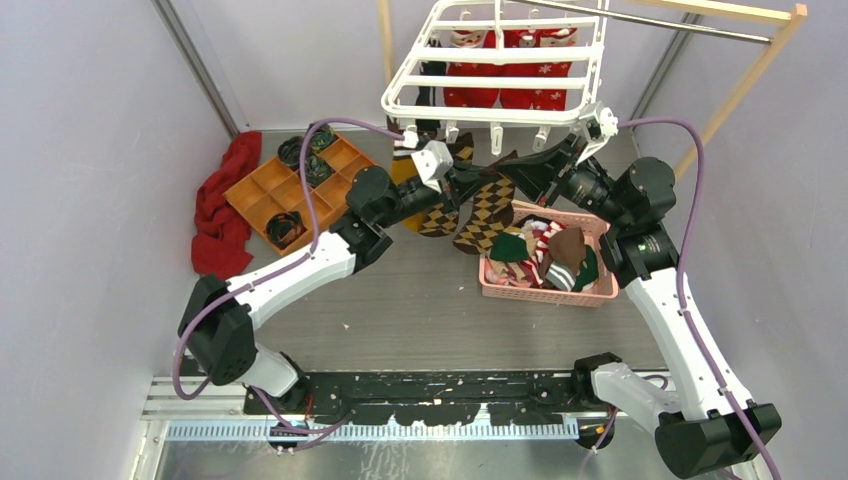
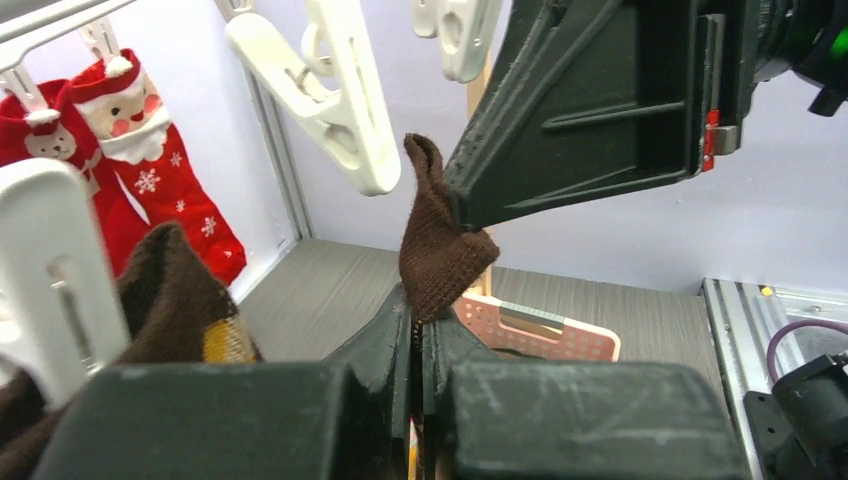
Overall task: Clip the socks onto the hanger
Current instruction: Pick up the sock from the bin, then open the clamp at the hanger.
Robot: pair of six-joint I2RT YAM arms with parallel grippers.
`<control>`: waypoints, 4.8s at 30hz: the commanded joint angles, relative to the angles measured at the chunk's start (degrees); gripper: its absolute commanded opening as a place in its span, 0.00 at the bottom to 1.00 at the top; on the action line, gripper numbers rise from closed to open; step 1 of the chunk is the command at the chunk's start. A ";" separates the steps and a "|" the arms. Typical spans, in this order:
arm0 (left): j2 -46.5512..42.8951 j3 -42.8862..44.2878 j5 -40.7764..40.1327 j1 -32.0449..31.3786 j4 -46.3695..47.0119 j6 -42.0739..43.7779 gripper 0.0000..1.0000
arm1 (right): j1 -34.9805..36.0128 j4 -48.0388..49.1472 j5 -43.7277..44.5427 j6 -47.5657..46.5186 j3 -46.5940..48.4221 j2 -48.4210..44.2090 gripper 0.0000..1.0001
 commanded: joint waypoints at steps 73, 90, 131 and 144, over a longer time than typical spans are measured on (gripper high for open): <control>4.89 0.33 17.37 12.98 12.49 -16.61 0.00 | 15.55 18.73 23.72 -15.39 -0.78 3.31 0.88; 6.73 2.11 17.65 13.65 12.22 -17.58 0.00 | 15.47 27.32 27.47 -10.54 -0.09 7.67 0.87; 7.54 3.59 18.33 13.75 12.01 -19.02 0.00 | 17.38 34.18 30.47 -9.58 -1.13 10.33 0.23; 2.92 3.19 20.37 13.83 6.03 -16.52 0.00 | 17.36 33.16 28.82 -7.58 -1.05 9.32 0.10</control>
